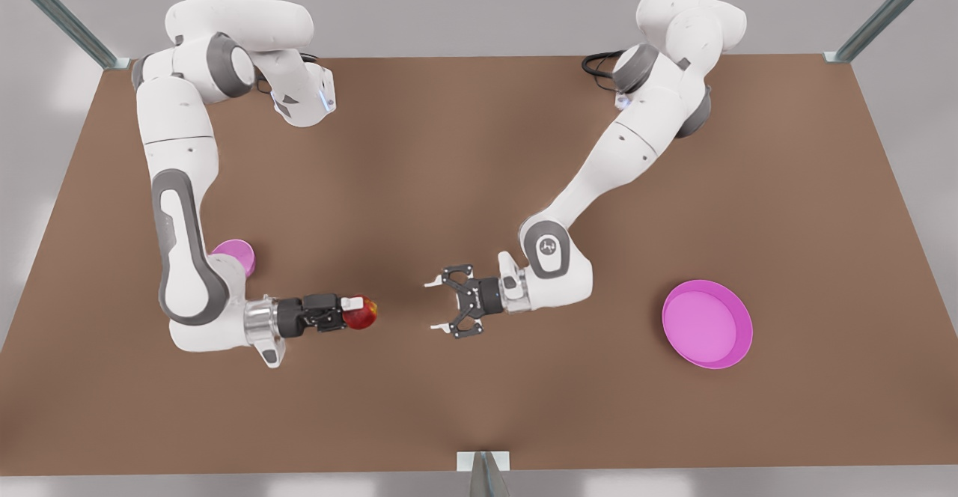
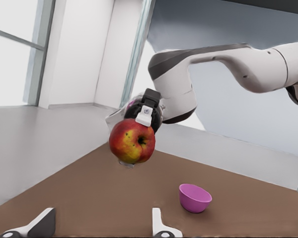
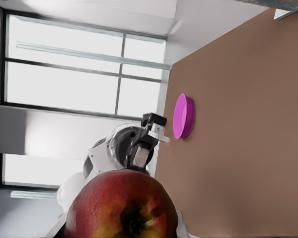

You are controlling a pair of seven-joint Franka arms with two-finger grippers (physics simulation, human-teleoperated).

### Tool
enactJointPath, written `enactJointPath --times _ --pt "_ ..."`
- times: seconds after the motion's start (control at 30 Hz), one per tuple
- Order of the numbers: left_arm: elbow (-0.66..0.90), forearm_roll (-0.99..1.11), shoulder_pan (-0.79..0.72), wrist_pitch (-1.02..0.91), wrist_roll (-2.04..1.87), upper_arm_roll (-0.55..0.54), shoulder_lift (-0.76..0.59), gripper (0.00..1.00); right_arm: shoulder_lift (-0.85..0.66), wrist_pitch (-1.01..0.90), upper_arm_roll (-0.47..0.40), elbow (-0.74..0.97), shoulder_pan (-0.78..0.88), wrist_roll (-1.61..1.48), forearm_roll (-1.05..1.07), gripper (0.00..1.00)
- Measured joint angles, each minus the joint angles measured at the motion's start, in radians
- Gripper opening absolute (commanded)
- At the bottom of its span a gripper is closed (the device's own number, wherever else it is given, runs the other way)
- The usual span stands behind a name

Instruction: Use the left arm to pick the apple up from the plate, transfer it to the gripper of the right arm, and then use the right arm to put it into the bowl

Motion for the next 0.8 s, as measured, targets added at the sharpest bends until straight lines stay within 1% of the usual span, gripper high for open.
enactJointPath --times 0.1,0.17,0.2,0.23,0.3,0.33,0.37,0.43,0.47,0.5,0.67,0.8 --pt "-0.012 0.531 0.165 -0.177 -0.137 0.001 -0.115 1.0 0.0 -0.061 -0.023 0.018 -0.043 0.019 -0.025 0.67" --pt "-0.014 0.844 0.25 -0.336 -0.235 0.002 -0.19 1.0 0.003 -0.105 -0.034 0.029 -0.072 0.03 -0.049 0.68" --pt "-0.014 0.984 0.288 -0.421 -0.287 0.002 -0.24 1.0 0.004 -0.131 -0.055 0.038 -0.079 0.034 -0.058 0.68" --pt "-0.014 1.098 0.318 -0.512 -0.344 0.015 -0.293 1.0 0.005 -0.159 -0.079 0.043 -0.082 0.039 -0.066 0.68" --pt "-0.013 1.255 0.384 -0.678 -0.473 0.039 -0.408 1.0 0.007 -0.218 -0.131 0.052 -0.09 0.045 -0.078 0.68" --pt "-0.013 1.306 0.396 -0.743 -0.541 0.061 -0.463 1.0 0.007 -0.245 -0.145 0.054 -0.099 0.046 -0.088 0.68" --pt "-0.046 1.34 0.385 -0.794 -0.611 0.121 -0.548 1.0 0.008 -0.269 -0.152 0.054 -0.112 0.045 -0.103 0.68" --pt "-0.312 1.334 0.232 -0.819 -0.741 0.384 -0.813 1.0 0.008 -0.311 -0.157 0.051 -0.135 0.039 -0.137 0.68" --pt "-0.384 1.325 0.209 -0.819 -0.8 0.438 -0.881 1.0 0.008 -0.33 -0.158 0.05 -0.145 0.035 -0.155 0.68" --pt "-0.395 1.32 0.212 -0.823 -0.856 0.457 -0.903 1.0 0.008 -0.347 -0.158 0.048 -0.155 0.031 -0.173 0.68" --pt "-0.36 1.307 0.214 -0.85 -1.096 0.479 -0.878 1.0 0.008 -0.414 -0.157 0.045 -0.206 0.008 -0.252 0.68" --pt "-0.294 1.305 0.209 -0.859 -1.251 0.48 -0.8 1.0 0.008 -0.447 -0.157 0.043 -0.255 -0.015 -0.304 0.68"
